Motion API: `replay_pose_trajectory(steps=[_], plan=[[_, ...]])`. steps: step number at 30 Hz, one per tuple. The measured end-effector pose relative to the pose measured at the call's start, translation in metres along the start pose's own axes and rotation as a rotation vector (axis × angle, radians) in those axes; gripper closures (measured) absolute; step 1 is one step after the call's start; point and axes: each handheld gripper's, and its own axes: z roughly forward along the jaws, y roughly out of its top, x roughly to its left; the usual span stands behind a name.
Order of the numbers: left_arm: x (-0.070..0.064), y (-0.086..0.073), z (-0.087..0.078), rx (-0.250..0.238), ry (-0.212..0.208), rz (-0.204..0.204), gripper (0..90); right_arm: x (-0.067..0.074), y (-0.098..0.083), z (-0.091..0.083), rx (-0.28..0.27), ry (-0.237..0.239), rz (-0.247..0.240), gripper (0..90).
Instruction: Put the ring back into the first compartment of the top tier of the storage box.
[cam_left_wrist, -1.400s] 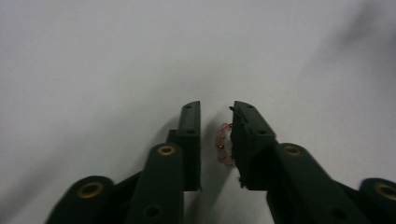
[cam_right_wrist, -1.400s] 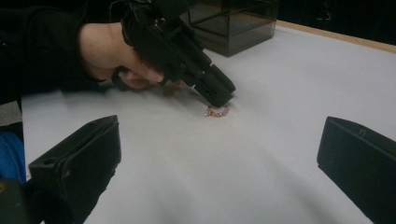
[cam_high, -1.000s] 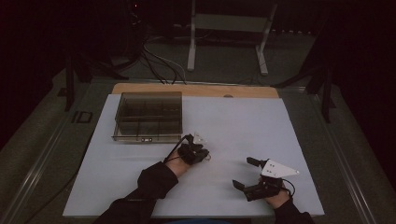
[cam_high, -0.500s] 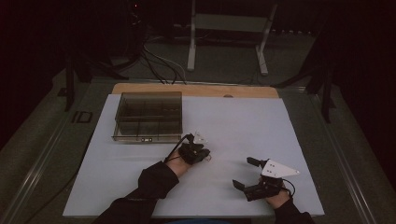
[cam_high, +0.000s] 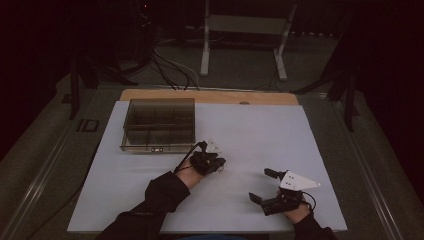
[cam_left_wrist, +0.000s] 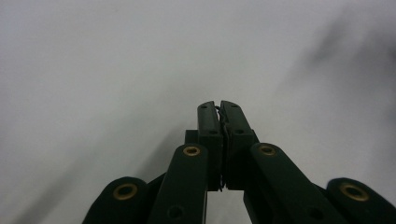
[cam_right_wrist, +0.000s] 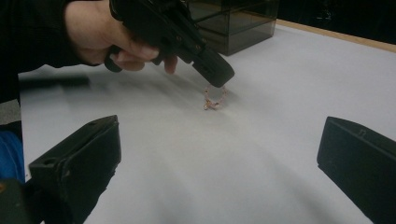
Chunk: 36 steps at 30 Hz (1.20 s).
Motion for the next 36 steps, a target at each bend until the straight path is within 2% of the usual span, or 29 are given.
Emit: replay_pose_trajectory(steps=[21,26,36], plan=[[-0.004,0.012,-0.027,-0.04,-0.017,0.019,90.0,0.0,0.0,0.001,0.001,0.0,0.002,0.0],[-0.003,0.016,-0.035,-0.054,-0.021,0.013,90.0,0.0,0.0,0.001,0.002,-0.001,0.001,0.0],[0.002,0.02,-0.052,-0.069,-0.003,0.018,90.0,0.0,0.0,0.001,0.002,-0.001,0.0,0.0]])
